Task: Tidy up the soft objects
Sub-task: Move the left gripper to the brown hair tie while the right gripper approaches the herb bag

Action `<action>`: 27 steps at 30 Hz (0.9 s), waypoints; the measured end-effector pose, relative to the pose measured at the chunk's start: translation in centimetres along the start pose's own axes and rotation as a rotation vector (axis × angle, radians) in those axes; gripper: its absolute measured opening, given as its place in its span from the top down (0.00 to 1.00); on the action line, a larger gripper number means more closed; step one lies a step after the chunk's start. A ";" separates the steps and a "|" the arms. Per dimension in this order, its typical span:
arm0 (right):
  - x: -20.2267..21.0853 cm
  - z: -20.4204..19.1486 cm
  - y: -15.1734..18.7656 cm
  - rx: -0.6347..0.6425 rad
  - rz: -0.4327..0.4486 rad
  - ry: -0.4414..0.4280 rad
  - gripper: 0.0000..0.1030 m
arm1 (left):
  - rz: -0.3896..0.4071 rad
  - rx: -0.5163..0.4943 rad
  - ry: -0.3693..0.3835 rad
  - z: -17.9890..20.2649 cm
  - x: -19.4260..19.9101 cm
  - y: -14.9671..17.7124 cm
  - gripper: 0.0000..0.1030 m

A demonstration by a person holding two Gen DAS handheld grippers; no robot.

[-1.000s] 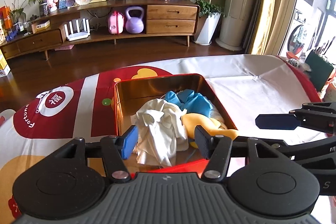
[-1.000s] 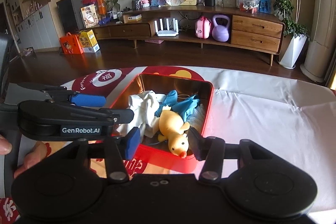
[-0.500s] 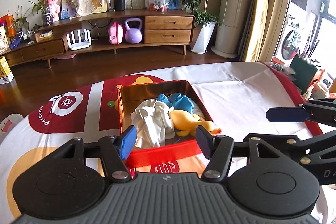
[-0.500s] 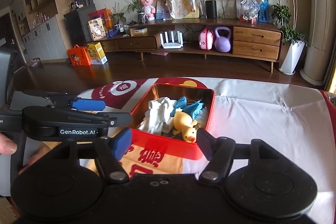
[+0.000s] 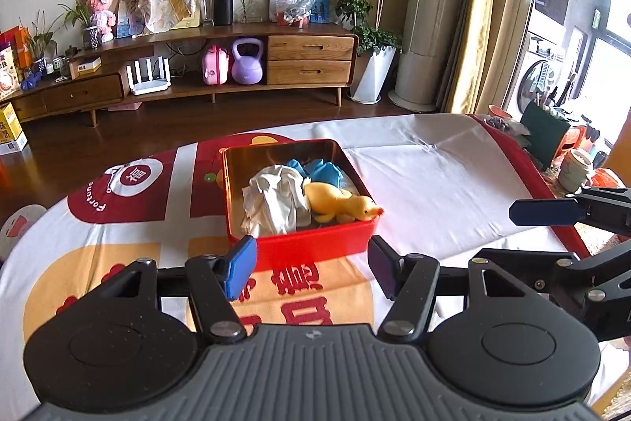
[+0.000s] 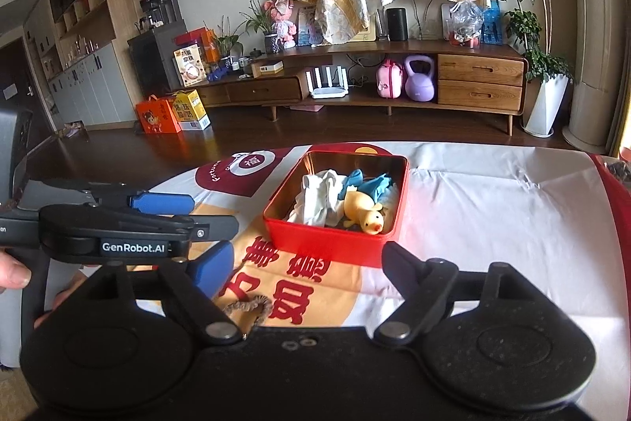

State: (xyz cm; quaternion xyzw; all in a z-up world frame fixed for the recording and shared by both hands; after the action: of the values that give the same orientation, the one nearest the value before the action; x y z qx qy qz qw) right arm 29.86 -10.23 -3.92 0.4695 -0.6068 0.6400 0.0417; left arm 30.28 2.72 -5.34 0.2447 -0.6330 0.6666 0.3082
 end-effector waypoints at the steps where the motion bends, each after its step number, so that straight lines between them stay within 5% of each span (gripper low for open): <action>1: 0.3 0.1 0.3 -0.003 0.002 0.001 0.17 | -0.002 -0.001 -0.001 0.1 0.2 0.3 0.40; 11: 1.0 0.3 3.4 -0.032 0.000 0.021 0.02 | -0.022 0.014 0.016 0.7 1.4 3.8 0.40; 15: 0.6 0.1 4.8 -0.026 -0.014 0.022 0.01 | -0.031 0.027 0.017 0.7 1.2 5.4 0.31; 27: -1.9 0.6 8.8 -0.009 -0.071 0.035 0.01 | -0.043 0.077 0.017 0.2 -0.5 9.0 0.22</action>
State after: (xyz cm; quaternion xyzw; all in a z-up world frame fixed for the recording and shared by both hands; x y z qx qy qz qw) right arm 25.77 -12.03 -11.80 0.4793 -0.5918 0.6435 0.0771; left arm 24.15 2.40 -11.96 0.2644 -0.5989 0.6856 0.3184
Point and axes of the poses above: each gripper's, at about its wrist camera, not at the fingertips, and x roughly against the way its jaws point, z to its right, y to its underside, the point moved 10 cm from there along -x, roughly the way its jaws point, and after that the axes turned 7 degrees about -z, right-handed, at the moved point
